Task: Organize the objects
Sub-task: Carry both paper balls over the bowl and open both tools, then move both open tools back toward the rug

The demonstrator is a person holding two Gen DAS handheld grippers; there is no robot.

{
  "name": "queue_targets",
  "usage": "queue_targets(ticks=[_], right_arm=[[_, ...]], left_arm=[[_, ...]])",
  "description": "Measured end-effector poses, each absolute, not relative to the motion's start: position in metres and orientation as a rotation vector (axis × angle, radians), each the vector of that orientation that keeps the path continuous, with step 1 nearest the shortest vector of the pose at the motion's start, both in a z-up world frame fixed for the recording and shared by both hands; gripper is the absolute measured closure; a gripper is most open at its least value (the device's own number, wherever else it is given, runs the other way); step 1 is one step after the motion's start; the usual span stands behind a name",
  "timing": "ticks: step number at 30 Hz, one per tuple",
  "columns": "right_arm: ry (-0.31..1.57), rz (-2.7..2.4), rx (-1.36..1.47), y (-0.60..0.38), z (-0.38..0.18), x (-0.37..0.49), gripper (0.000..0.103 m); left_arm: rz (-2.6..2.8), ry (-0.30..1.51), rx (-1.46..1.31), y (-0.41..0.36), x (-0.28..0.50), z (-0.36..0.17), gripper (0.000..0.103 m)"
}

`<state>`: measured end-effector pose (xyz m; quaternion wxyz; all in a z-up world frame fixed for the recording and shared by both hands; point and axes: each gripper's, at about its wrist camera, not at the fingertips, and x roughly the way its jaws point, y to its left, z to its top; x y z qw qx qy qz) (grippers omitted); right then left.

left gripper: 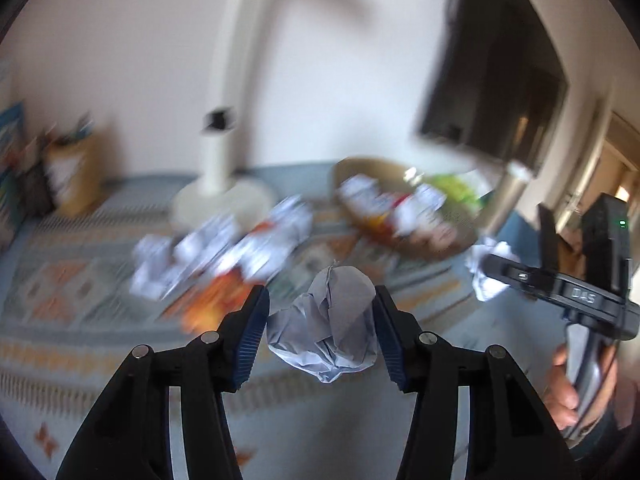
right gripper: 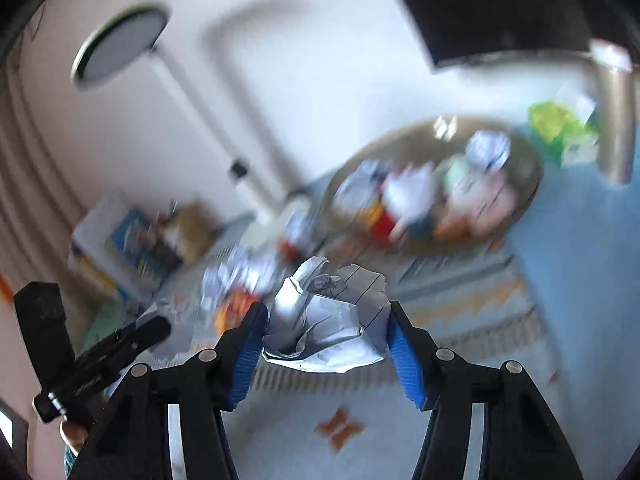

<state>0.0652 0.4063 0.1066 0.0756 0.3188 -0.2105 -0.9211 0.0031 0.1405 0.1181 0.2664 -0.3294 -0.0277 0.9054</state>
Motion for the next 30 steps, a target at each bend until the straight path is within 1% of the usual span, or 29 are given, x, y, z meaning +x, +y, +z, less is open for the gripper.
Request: queue_targets(ticks=[5,11,16,19,21,23,24,25,26,27,28,30], right_arm=[[-0.705,-2.856,0.899,0.458,0.134,0.023,0.044],[-0.704,-2.931,0.878,0.491,0.149,-0.054,0.044],[-0.689,-2.965,0.923,0.498,0.135,-0.111,0.044],[-0.664,-2.983,0.922,0.499,0.12,-0.119,0.044],[-0.64,-2.986,0.944,0.499,0.115,-0.119,0.044],[-0.65,-2.991,0.914,0.502,0.116,-0.12,0.042],[-0.647,-2.984,0.895,0.503,0.118,-0.122,0.04],[-0.626,-2.978,0.893,0.502,0.119,-0.124,0.03],[-0.613,-2.981,0.903,0.502,0.119,-0.126,0.026],[-0.618,-2.989,0.898,0.503,0.119,-0.124,0.019],[-0.628,-2.981,0.88,0.505,0.118,-0.122,0.017],[-0.651,-2.969,0.859,0.51,0.116,-0.119,0.017]], left_arm=[[2.348,-0.102,-0.829,0.219,-0.051,0.139,0.053],[2.319,-0.165,-0.829,0.278,-0.122,0.131,0.053],[2.32,-0.263,-0.864,0.29,-0.16,0.103,0.053],[2.32,-0.287,-0.878,0.292,-0.167,0.086,0.053],[2.33,-0.253,-0.89,0.297,-0.168,0.084,0.053],[2.33,-0.265,-0.867,0.295,-0.166,0.086,0.053],[2.326,-0.257,-0.865,0.297,-0.165,0.086,0.052],[2.311,-0.244,-0.86,0.293,-0.164,0.086,0.048],[2.281,-0.238,-0.855,0.294,-0.163,0.084,0.038],[2.254,-0.247,-0.85,0.294,-0.163,0.083,0.025],[2.251,-0.259,-0.848,0.292,-0.163,0.084,0.021],[2.265,-0.282,-0.82,0.286,-0.162,0.089,0.02]])
